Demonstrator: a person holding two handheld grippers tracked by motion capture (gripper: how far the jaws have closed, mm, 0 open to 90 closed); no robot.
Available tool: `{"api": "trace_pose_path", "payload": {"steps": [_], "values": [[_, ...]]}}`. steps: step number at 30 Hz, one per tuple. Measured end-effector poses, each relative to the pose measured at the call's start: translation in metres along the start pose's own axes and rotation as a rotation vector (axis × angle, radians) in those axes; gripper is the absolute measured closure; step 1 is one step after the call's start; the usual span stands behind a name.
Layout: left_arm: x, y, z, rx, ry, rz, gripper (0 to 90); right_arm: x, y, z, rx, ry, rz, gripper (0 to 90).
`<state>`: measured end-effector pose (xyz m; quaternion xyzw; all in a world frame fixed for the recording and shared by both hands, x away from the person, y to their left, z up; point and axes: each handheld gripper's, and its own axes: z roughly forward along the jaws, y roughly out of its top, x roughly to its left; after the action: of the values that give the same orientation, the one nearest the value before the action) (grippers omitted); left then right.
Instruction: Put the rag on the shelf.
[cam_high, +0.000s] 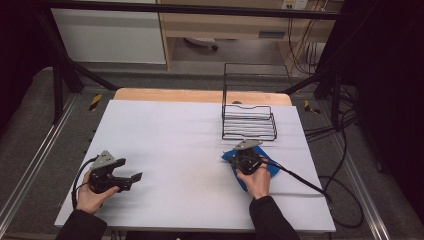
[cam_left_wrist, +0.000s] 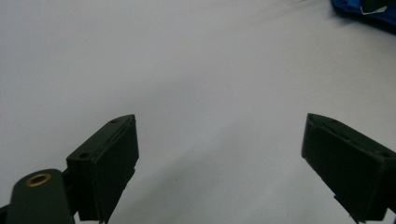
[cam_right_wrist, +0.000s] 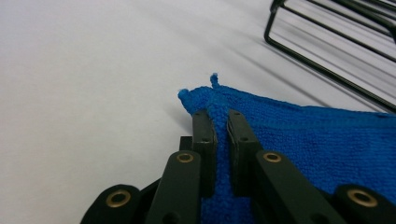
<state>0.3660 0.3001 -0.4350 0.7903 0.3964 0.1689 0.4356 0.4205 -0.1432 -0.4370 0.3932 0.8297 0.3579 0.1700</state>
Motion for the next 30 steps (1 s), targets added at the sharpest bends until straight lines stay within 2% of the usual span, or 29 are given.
{"api": "trace_pose_path", "payload": {"steps": [5, 6, 7, 11, 14, 22, 26, 28, 30], "values": [[-0.001, 0.000, 0.000, -0.002, 0.002, -0.002, 11.0, 0.006, 0.002, -0.012, -0.030, 0.084, 0.003, 84.8], [-0.001, 0.000, 0.000, -0.002, 0.002, -0.002, 11.0, 0.006, 0.002, -0.012, -0.030, 0.084, 0.003, 84.8], [-0.001, 0.000, 0.000, -0.001, 0.002, -0.001, 11.0, 0.010, 0.003, -0.014, -0.035, 0.126, -0.006, 84.7], [0.000, 0.000, 0.000, 0.002, 0.004, 0.001, 11.0, 0.027, 0.006, -0.016, -0.043, 0.214, -0.051, 84.7], [0.000, 0.000, 0.000, 0.002, 0.005, 0.002, 11.0, 0.040, 0.007, -0.017, -0.047, 0.264, -0.080, 84.6], [0.000, 0.001, -0.001, 0.004, 0.009, 0.001, 10.9, 0.070, 0.004, -0.018, -0.032, 0.388, -0.118, 84.2], [0.000, 0.000, 0.000, 0.005, 0.010, 0.000, 10.9, 0.082, -0.002, -0.014, -0.004, 0.423, -0.157, 83.6], [-0.001, 0.000, 0.000, 0.005, 0.009, 0.002, 11.0, 0.084, -0.003, -0.012, 0.007, 0.429, -0.157, 83.2], [-0.001, 0.001, 0.000, 0.005, 0.010, 0.003, 11.0, 0.086, -0.007, -0.007, 0.029, 0.434, -0.149, 77.1]]}}
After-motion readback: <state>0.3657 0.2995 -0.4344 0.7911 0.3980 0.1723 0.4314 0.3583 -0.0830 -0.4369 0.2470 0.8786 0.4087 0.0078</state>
